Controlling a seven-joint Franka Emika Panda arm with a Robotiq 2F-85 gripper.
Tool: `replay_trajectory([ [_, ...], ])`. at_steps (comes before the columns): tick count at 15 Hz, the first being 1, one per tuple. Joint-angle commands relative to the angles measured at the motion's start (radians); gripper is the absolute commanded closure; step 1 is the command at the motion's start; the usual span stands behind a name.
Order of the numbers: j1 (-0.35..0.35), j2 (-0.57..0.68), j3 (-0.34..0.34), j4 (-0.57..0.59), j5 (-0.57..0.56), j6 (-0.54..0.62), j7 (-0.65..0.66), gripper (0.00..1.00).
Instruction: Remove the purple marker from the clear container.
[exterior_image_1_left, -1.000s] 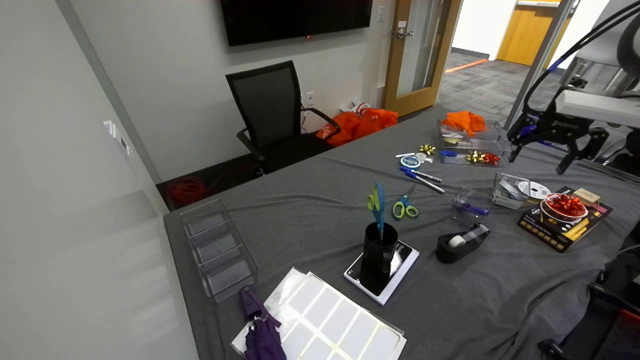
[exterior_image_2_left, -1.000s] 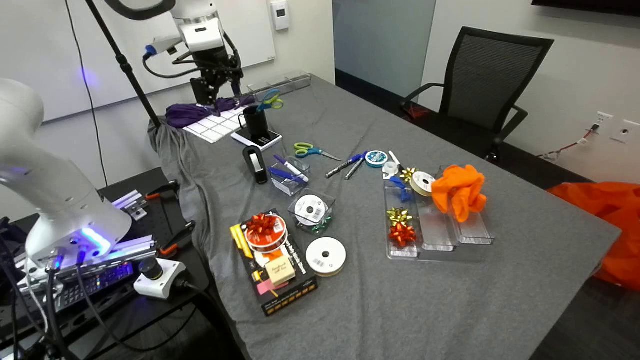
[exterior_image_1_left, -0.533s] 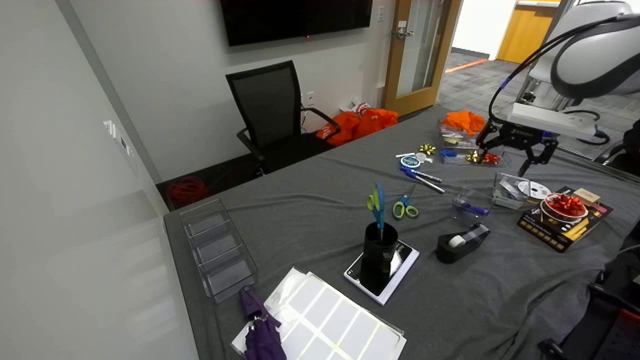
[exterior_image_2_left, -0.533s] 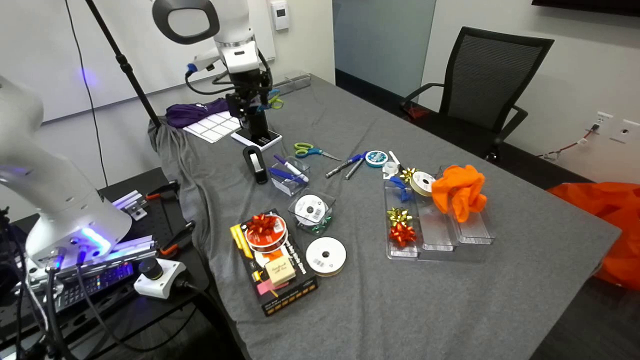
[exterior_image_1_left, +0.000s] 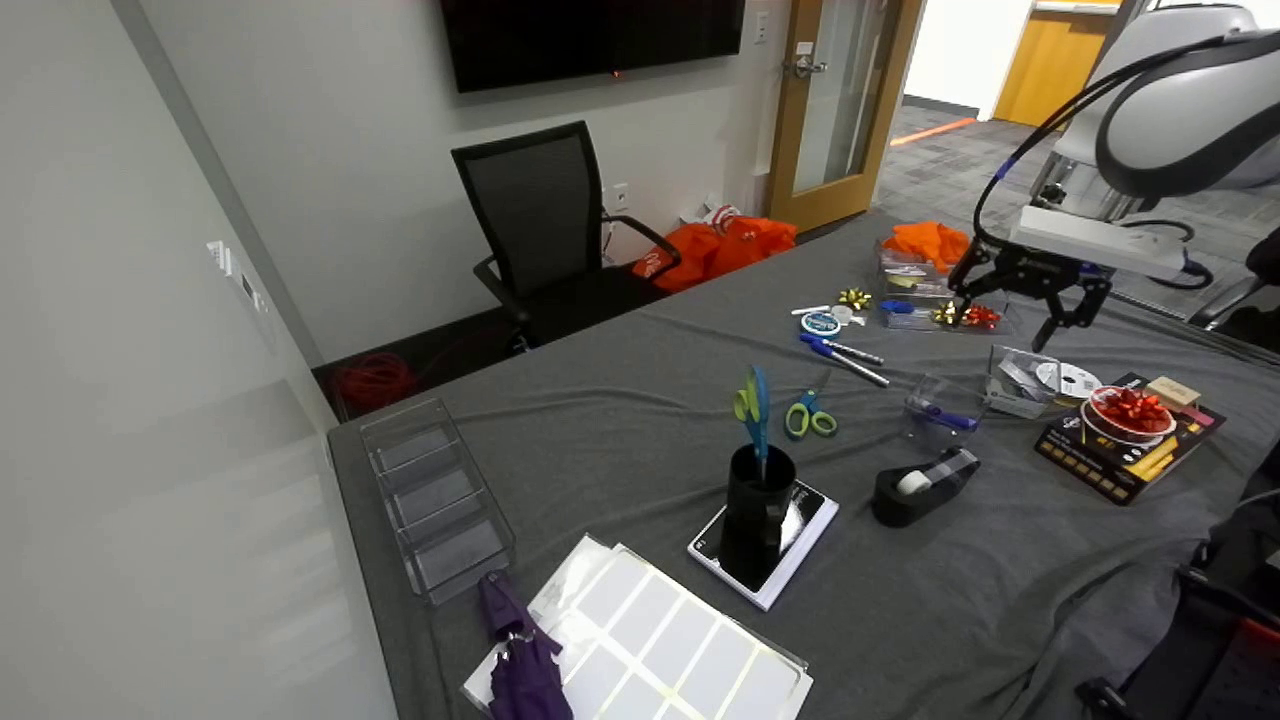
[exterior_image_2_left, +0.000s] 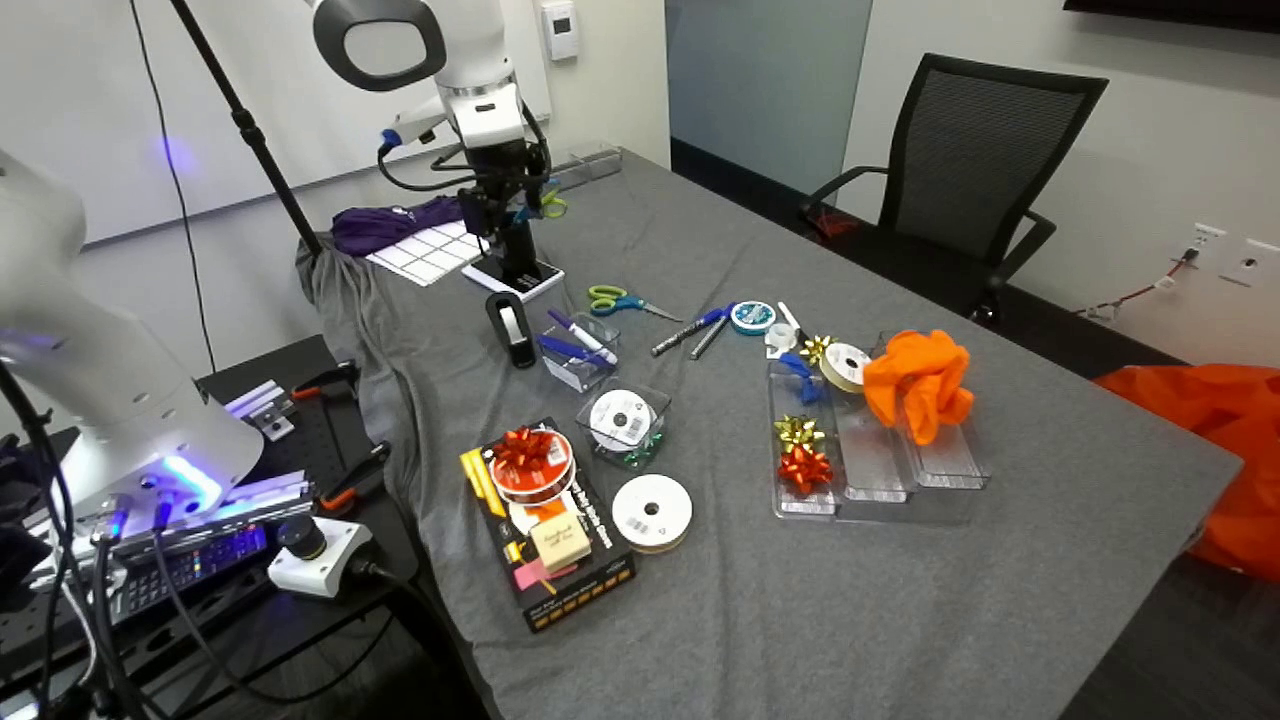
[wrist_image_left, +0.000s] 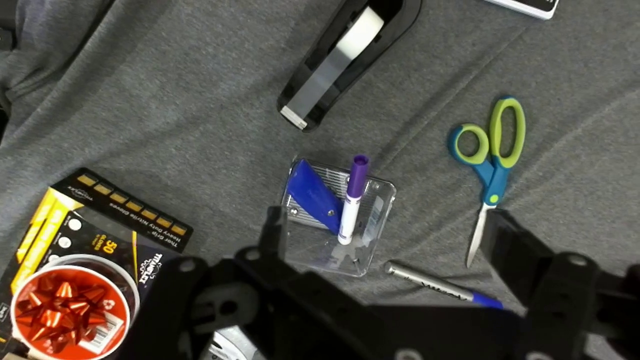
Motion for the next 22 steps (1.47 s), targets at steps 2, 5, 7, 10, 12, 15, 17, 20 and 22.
replay_trajectory([
  [2,0.028,0.060,-0.028,0.013,0.050,0.033,-0.028,0.00],
  [5,0.035,0.116,-0.037,0.034,0.107,0.039,-0.034,0.00],
  [7,0.038,0.153,-0.042,0.049,0.137,0.047,-0.036,0.00],
  [10,0.038,0.208,-0.046,0.074,0.222,0.066,-0.063,0.00],
  [12,0.039,0.248,-0.047,0.092,0.257,0.086,-0.072,0.00],
  [15,0.040,0.307,-0.047,0.110,0.290,0.130,-0.080,0.00],
  [17,0.042,0.346,-0.044,0.122,0.306,0.162,-0.083,0.00],
  [20,0.044,0.396,-0.050,0.143,0.296,0.195,-0.076,0.00],
  [22,0.045,0.425,-0.054,0.156,0.287,0.212,-0.073,0.00],
])
